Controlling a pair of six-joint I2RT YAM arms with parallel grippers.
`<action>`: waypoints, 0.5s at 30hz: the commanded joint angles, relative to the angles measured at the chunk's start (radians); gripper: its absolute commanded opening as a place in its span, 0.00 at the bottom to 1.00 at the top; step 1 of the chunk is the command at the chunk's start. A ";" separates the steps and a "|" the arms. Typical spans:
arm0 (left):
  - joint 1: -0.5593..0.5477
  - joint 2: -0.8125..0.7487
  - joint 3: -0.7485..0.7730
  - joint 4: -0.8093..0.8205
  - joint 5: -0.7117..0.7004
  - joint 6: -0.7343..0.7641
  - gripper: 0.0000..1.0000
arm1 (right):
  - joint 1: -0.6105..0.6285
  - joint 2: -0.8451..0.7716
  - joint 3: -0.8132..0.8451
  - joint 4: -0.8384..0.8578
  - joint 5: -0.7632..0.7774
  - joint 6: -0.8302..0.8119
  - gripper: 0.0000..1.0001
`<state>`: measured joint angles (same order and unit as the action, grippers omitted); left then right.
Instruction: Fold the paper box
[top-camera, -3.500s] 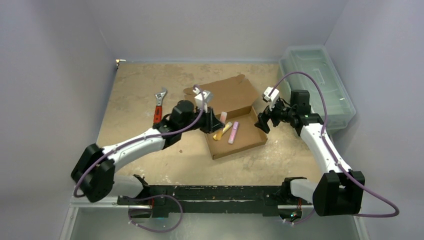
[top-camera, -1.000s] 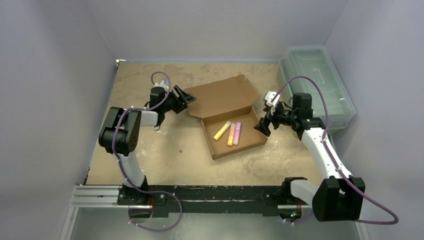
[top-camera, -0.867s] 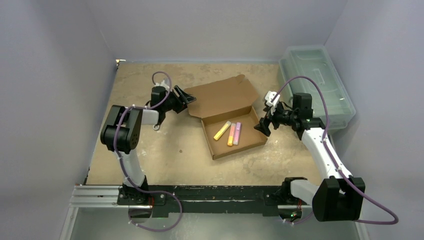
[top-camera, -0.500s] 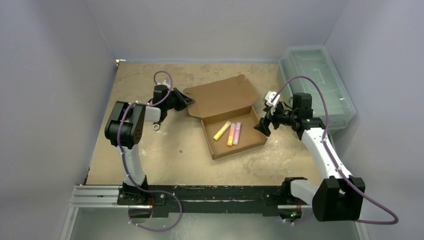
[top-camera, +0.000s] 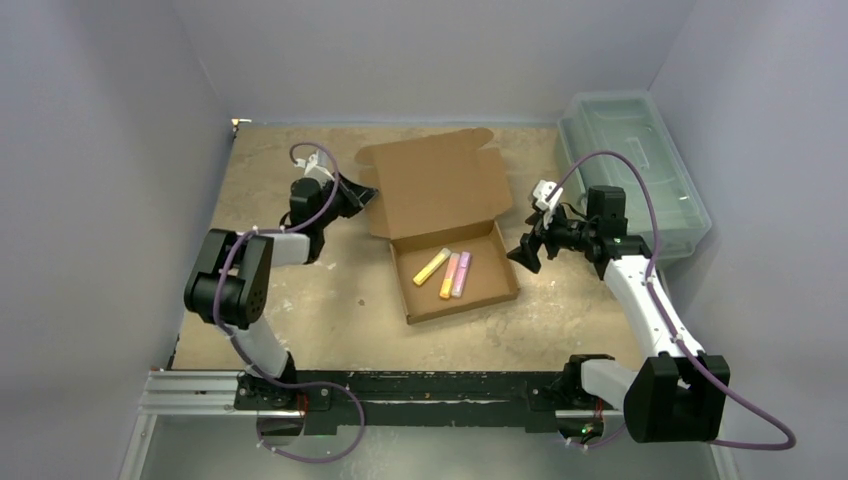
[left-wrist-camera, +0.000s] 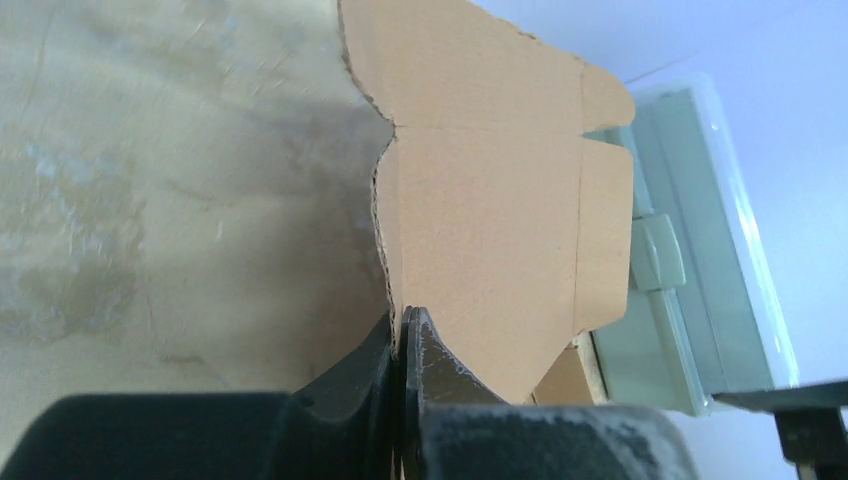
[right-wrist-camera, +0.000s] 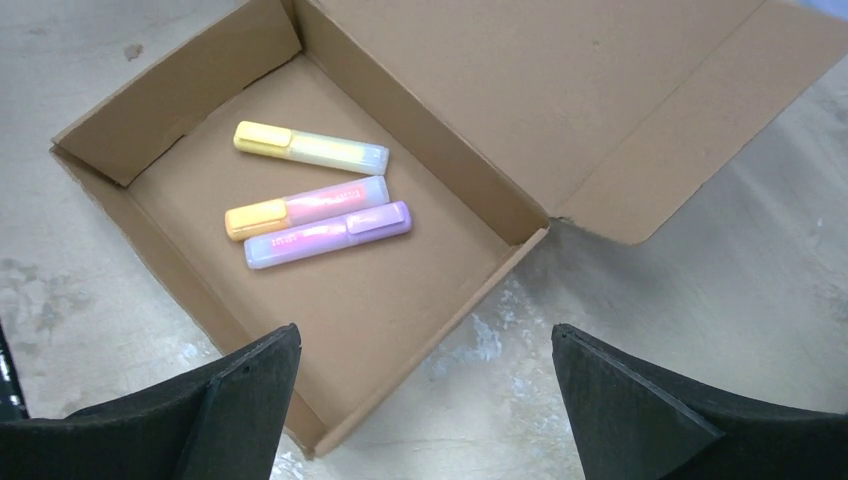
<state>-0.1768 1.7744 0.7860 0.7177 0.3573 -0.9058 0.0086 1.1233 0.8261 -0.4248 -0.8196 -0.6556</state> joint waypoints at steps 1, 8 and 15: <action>0.005 -0.112 -0.099 0.316 0.033 0.139 0.00 | -0.027 -0.009 0.034 0.019 -0.093 0.057 0.99; 0.004 -0.246 -0.235 0.494 0.091 0.257 0.00 | -0.046 0.009 0.113 0.003 -0.085 0.089 0.99; -0.007 -0.445 -0.334 0.490 0.067 0.375 0.00 | -0.070 0.154 0.320 -0.009 -0.138 0.199 0.99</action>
<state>-0.1772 1.4307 0.4820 1.0981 0.4202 -0.6399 -0.0502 1.2015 1.0260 -0.4431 -0.8906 -0.5354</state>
